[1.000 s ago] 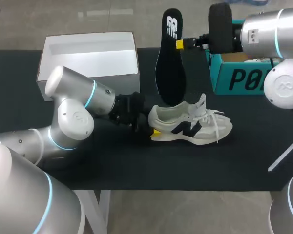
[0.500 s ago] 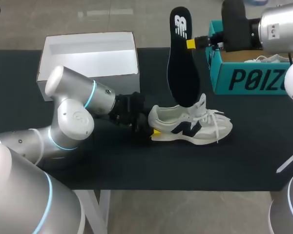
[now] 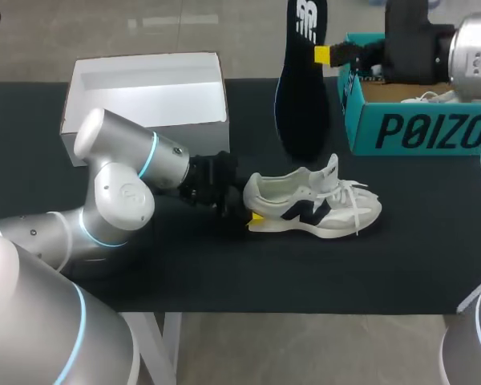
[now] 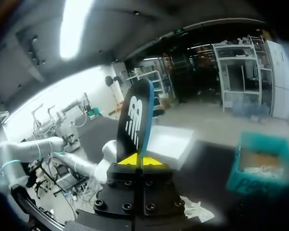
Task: Take the shoe out of the shoebox, open the shoe tongue, remove and reinsert the insole, then place the shoe into the shoebox
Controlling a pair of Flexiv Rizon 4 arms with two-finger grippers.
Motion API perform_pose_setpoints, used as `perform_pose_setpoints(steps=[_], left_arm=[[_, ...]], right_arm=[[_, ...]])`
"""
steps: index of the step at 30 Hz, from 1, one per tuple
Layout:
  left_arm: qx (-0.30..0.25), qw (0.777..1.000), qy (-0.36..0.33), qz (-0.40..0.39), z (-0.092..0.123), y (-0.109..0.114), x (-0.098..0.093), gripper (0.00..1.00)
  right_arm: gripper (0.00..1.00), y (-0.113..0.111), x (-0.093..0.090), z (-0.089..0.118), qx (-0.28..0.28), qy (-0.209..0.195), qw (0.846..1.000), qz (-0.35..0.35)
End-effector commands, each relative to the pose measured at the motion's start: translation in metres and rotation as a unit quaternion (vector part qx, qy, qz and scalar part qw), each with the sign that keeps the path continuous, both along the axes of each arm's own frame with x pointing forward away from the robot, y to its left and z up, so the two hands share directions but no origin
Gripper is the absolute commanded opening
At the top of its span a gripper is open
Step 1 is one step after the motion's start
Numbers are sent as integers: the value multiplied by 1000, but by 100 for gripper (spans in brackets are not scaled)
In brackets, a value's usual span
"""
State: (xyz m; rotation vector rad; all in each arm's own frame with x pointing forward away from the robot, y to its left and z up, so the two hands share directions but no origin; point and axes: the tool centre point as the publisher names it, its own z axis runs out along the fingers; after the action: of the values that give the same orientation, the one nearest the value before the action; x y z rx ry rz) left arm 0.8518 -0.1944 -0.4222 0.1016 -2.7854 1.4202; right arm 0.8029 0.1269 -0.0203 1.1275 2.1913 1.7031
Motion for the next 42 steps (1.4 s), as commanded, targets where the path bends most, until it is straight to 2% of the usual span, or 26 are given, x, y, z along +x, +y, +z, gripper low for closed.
perform_pose_setpoints(steps=[1, 4, 13, 20, 26, 27, 28, 30, 39, 42], left_arm=[[0, 1000, 0, 0, -1, 0, 0, 0], [0, 1000, 0, 0, -1, 0, 0, 0], [0, 1000, 0, 0, -1, 0, 0, 0], [0, 1000, 0, 0, -1, 0, 0, 0], [0, 1000, 0, 0, -1, 0, 0, 0], [0, 1000, 0, 0, -1, 0, 0, 12], [0, 1000, 0, 0, -1, 0, 0, 100], [13, 1000, 8, -6, 1, 3, 0, 100], [167, 983, 68, -30, 19, 39, -3, 100], [194, 976, 84, -44, 31, 48, -4, 100]], right_arm=[[0, -24, -33, 21, -44, 55, 997, 8], [0, -24, -44, 22, -20, 85, 996, 16], [0, -16, -77, 15, -7, 105, 994, 20], [0, -8, -84, 14, 1, 116, 993, 19], [0, -7, -79, 11, -3, 117, 993, 17], [0, -6, -79, 11, -3, 117, 993, 18], [0, -6, -78, 11, -3, 116, 993, 18], [0, -6, -77, 10, -4, 116, 993, 19], [0, -9, -74, 8, -7, 116, 993, 18], [0, -11, -74, 7, -8, 118, 993, 15]])
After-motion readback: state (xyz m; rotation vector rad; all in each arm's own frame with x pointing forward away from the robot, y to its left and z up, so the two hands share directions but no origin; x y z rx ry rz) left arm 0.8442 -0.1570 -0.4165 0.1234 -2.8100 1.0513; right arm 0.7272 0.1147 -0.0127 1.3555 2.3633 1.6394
